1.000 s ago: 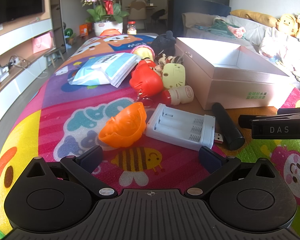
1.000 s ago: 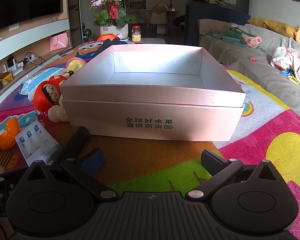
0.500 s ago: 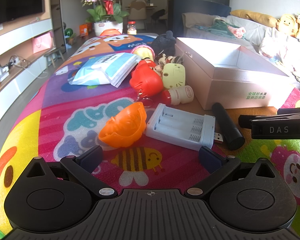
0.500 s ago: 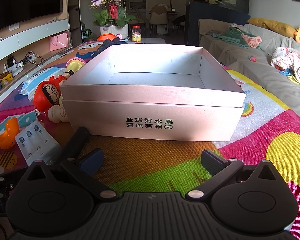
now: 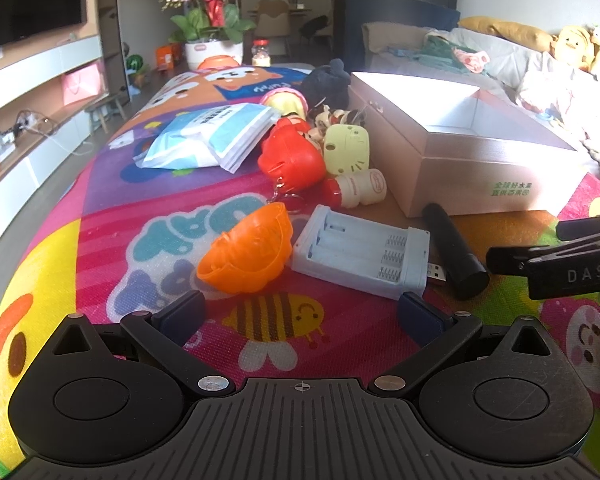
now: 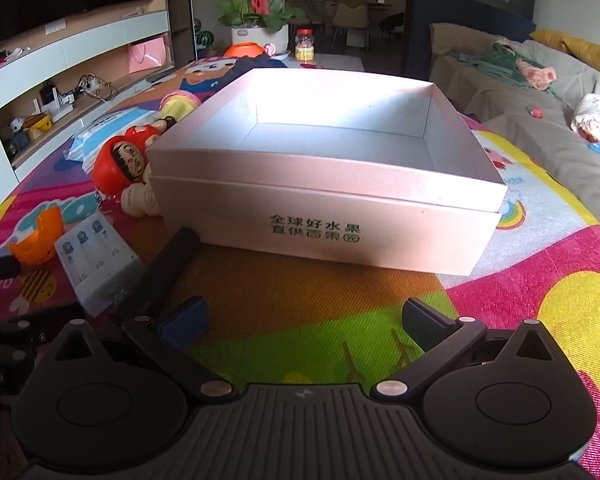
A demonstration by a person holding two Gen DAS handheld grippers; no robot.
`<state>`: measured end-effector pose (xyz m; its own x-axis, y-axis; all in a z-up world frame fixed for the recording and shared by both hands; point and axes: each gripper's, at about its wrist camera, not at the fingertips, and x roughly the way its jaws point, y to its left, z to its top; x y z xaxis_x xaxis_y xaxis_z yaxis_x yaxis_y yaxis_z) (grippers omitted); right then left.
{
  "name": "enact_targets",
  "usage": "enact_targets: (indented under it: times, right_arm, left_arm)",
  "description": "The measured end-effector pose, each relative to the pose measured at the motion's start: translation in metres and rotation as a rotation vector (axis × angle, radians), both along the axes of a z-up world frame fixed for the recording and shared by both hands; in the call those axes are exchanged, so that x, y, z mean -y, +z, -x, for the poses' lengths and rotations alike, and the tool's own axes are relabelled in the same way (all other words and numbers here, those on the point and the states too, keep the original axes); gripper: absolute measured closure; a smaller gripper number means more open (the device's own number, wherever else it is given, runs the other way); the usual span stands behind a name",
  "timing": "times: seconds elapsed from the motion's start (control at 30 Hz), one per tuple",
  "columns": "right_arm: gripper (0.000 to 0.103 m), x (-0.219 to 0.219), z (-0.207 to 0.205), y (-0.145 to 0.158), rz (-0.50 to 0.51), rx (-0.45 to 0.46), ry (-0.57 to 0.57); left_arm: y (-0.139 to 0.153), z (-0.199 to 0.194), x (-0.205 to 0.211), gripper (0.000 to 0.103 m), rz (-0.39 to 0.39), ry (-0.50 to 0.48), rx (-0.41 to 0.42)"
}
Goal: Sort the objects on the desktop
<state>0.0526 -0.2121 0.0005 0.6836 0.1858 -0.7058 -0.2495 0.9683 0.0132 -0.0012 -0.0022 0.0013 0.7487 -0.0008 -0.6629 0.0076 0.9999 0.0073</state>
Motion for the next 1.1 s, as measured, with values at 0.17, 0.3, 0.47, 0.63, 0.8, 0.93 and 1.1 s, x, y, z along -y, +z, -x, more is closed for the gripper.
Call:
enact_targets:
  times: [0.17, 0.3, 0.47, 0.63, 0.8, 0.93, 1.1]
  right_arm:
    - [0.0, -0.002, 0.0, 0.0, 0.01, -0.015, 0.0]
    - [0.0, -0.001, 0.0, 0.003, 0.004, -0.027, 0.041]
    - [0.0, -0.011, 0.028, 0.019, -0.089, 0.036, 0.226]
    - [0.011, -0.041, 0.04, 0.019, -0.001, 0.11, 0.324]
    - [0.024, -0.038, 0.028, 0.014, 0.135, 0.144, 0.19]
    - [0.023, -0.001, 0.029, 0.015, 0.187, 0.196, 0.017]
    - [0.014, 0.048, 0.028, 0.009, 0.035, 0.109, -0.111]
  left_arm:
    - [0.001, 0.0, -0.003, 0.0, 0.001, -0.014, -0.007]
    - [0.001, 0.001, -0.008, 0.0, 0.015, -0.038, -0.008]
    - [0.01, 0.002, -0.029, 0.0, 0.095, -0.022, -0.003]
    - [0.024, 0.001, -0.044, 0.0, 0.114, 0.058, 0.066]
    - [0.034, 0.009, -0.036, 0.0, 0.092, -0.009, 0.118]
    - [0.029, 0.009, -0.014, 0.0, 0.108, -0.136, 0.095]
    - [0.018, -0.002, 0.017, 0.0, 0.095, -0.271, 0.038]
